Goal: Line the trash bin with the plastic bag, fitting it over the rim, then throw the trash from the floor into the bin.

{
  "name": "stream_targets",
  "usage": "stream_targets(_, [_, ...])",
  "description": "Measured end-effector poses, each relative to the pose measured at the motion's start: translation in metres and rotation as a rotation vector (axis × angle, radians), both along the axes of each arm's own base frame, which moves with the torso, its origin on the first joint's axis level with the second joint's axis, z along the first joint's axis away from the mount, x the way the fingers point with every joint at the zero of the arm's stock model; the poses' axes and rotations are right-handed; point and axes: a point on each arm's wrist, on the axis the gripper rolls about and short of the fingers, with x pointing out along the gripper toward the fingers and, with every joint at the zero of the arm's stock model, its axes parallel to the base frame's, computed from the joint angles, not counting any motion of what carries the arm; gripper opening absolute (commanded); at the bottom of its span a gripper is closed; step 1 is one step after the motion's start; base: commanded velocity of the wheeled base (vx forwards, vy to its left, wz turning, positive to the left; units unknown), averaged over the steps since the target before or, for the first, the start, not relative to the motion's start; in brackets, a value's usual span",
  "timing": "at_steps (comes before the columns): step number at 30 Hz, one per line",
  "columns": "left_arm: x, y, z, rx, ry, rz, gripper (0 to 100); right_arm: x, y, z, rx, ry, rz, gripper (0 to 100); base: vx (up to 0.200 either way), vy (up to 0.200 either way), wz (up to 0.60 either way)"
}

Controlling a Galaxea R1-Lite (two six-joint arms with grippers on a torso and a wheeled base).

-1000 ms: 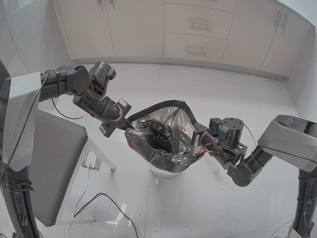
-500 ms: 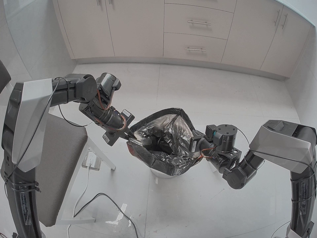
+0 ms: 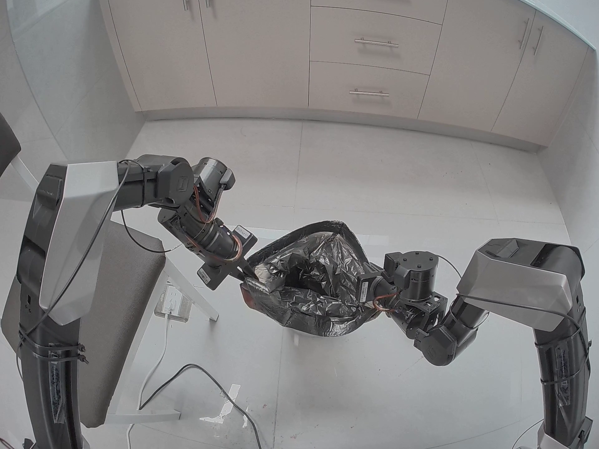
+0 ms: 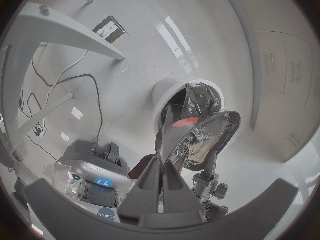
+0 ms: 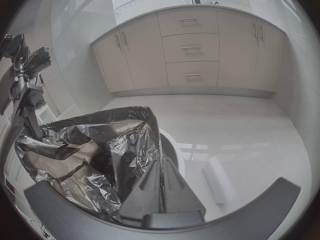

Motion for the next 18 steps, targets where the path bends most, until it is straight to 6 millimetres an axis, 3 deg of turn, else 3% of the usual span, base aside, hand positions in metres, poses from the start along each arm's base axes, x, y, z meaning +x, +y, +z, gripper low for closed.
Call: stream_targets(18, [-0.008, 0.002, -0.01, 0.039, 0.108, -0.003, 0, -0.006, -0.005, -0.014, -0.053, 0.048, -0.038, 0, 0.0, 0.0, 0.0])
